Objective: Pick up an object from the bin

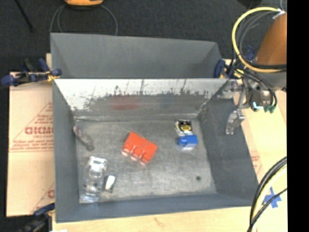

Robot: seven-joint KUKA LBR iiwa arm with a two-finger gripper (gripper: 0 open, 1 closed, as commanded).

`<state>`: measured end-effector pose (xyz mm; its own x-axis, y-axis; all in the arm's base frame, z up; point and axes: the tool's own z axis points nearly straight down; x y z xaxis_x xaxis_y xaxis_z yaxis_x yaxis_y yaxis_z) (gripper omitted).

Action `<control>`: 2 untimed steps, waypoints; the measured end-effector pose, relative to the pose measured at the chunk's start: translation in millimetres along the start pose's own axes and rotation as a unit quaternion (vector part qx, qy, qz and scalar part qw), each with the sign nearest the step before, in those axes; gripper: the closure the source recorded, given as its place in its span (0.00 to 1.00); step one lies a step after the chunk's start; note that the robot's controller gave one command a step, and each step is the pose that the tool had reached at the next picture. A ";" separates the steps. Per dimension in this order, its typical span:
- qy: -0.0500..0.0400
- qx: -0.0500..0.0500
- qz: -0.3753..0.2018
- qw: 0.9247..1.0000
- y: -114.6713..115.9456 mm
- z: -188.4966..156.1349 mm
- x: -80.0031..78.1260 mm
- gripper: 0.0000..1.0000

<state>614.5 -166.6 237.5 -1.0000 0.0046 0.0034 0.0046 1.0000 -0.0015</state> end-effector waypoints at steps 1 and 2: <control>-0.006 0.001 -0.023 1.000 37.6 153.7 -25.5 0.00; -0.006 0.001 -0.035 0.999 68.9 134.7 -25.6 0.00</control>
Offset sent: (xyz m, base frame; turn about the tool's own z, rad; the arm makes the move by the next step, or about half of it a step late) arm 0.0245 0.0420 -0.1675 -0.0469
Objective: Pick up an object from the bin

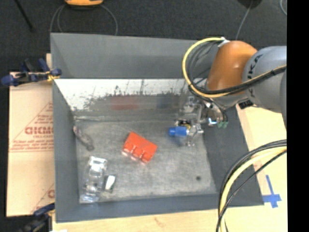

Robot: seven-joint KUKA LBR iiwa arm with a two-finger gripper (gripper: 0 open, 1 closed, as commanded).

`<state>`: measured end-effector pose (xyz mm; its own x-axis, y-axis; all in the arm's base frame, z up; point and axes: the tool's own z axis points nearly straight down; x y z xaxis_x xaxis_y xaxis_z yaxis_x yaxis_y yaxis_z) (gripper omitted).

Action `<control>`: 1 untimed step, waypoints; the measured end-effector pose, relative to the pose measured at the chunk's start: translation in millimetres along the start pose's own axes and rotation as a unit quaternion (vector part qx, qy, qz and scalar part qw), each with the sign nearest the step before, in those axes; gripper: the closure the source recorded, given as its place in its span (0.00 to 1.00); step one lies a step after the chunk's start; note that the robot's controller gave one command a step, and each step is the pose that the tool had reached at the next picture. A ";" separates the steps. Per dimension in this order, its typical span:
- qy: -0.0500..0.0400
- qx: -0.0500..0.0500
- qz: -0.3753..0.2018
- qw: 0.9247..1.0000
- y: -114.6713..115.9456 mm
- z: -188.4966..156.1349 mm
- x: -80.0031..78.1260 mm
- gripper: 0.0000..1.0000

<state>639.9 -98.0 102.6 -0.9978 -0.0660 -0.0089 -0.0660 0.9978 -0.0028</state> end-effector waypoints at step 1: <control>-0.001 0.000 -0.027 1.000 12.8 1.2 -5.6 0.00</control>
Offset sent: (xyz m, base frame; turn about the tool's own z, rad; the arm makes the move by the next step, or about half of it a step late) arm 0.0031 0.0151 -0.0026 -0.0571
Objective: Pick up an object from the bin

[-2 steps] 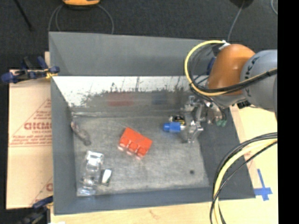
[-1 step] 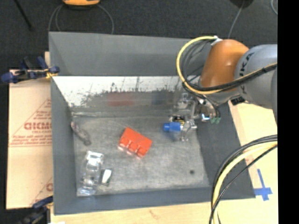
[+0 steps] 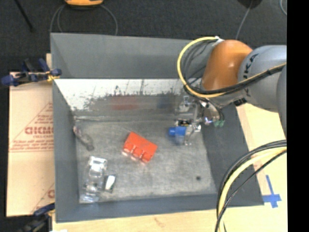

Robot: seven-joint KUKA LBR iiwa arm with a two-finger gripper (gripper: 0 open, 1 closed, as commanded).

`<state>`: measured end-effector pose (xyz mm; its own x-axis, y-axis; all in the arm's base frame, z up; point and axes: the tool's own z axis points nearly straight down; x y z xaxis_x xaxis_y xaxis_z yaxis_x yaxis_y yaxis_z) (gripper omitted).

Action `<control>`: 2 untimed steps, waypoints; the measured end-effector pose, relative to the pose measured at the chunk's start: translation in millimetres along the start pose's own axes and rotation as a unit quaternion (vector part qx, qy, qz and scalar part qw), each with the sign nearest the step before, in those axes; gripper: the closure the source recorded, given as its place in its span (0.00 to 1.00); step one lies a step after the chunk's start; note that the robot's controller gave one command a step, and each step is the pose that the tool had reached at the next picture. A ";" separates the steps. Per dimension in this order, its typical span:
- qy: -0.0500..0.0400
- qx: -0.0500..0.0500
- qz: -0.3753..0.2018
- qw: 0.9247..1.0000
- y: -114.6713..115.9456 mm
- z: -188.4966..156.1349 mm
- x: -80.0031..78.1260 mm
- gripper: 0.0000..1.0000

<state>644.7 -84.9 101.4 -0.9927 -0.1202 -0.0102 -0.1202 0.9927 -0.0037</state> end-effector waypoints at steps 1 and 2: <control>0.000 -0.002 0.060 0.998 -2.9 26.9 -0.5 0.00; 0.000 0.000 0.058 0.998 -4.4 24.5 -2.7 0.00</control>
Offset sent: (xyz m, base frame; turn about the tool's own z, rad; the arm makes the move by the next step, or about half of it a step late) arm -0.0021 -0.0024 -0.0314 0.1206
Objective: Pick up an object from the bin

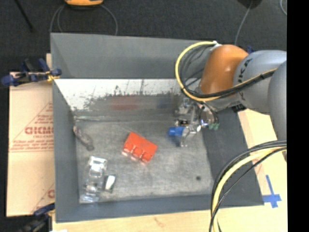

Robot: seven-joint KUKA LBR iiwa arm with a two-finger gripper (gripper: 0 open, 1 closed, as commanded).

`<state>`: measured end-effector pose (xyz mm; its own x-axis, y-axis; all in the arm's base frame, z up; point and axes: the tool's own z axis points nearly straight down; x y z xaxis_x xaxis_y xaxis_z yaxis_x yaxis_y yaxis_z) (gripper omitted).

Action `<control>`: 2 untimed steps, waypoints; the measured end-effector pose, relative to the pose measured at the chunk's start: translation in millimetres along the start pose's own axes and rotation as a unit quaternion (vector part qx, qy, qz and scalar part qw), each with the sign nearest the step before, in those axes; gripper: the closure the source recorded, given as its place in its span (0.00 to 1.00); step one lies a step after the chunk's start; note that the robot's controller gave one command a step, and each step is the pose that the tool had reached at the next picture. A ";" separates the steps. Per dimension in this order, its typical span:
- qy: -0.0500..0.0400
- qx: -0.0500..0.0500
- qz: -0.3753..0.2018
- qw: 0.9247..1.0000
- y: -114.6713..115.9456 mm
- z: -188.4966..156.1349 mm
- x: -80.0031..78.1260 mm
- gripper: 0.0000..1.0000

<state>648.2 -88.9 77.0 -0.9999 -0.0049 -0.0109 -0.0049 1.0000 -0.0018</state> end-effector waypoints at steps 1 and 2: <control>-0.002 0.001 -0.001 1.000 -0.3 -2.2 -1.6 1.00; 0.000 0.001 -0.001 1.000 -2.3 -7.7 -3.8 1.00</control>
Offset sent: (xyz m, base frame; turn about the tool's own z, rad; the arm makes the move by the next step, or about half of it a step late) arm 0.0000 0.0000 0.0000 0.0000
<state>651.9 -91.2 84.7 -0.9999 -0.0068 -0.0115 -0.0067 1.0000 -0.0040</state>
